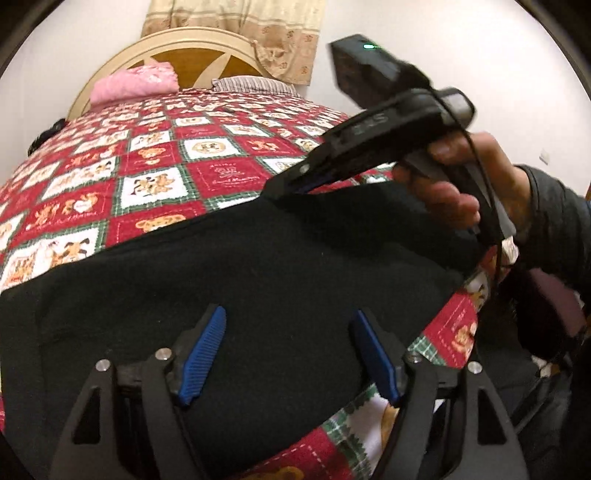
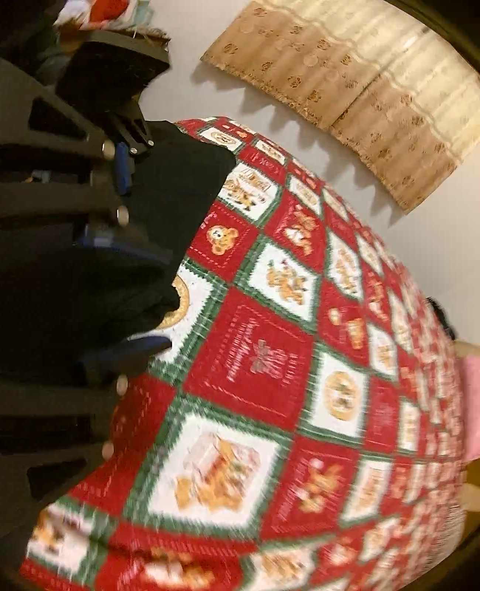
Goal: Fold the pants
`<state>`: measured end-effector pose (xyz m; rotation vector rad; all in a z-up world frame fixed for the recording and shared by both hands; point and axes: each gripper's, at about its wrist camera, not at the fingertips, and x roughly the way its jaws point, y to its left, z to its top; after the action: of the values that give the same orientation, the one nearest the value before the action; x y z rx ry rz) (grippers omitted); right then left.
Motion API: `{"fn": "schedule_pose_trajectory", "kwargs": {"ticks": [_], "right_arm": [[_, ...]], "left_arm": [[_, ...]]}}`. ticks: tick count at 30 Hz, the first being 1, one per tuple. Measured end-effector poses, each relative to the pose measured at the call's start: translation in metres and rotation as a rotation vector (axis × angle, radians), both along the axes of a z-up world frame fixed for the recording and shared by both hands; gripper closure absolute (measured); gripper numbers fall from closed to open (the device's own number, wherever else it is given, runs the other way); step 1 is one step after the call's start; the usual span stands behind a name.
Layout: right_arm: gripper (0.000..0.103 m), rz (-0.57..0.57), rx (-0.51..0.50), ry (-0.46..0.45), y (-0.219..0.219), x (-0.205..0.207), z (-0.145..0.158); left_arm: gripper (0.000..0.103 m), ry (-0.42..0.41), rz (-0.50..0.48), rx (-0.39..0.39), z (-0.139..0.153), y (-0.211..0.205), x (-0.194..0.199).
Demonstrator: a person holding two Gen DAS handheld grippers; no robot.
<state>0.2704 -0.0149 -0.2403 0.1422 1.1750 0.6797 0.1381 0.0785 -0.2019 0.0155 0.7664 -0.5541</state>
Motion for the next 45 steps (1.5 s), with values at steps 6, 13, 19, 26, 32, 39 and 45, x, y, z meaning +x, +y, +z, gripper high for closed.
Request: {"fn": "schedule_pose_trajectory", "kwargs": {"ticks": [6, 13, 19, 26, 32, 39, 45], "right_arm": [[0.099, -0.067, 0.018, -0.03, -0.002, 0.003, 0.003], [0.092, -0.08, 0.013, -0.033, -0.012, -0.001, -0.004], [0.076, -0.138, -0.051, -0.16, -0.089, -0.048, 0.046], [0.052, -0.493, -0.043, -0.221, -0.261, -0.146, 0.104], [0.052, -0.832, -0.063, -0.239, -0.363, -0.248, 0.124], [0.052, -1.067, -0.04, -0.184, -0.425, -0.296, 0.101], [0.052, -1.106, 0.017, -0.221, -0.439, -0.29, 0.094]], "left_arm": [[0.024, -0.015, -0.001, -0.033, -0.002, 0.006, -0.004], [0.02, -0.018, 0.013, -0.021, 0.005, 0.001, -0.007], [0.02, -0.01, -0.038, -0.065, 0.019, -0.013, -0.011], [0.02, -0.05, -0.242, -0.048, 0.035, -0.082, -0.003], [0.02, -0.046, -0.325, -0.04, 0.037, -0.124, 0.006], [0.02, -0.032, -0.378, -0.027, 0.035, -0.151, 0.0], [0.02, -0.078, -0.441, 0.032, 0.039, -0.186, -0.008]]}}
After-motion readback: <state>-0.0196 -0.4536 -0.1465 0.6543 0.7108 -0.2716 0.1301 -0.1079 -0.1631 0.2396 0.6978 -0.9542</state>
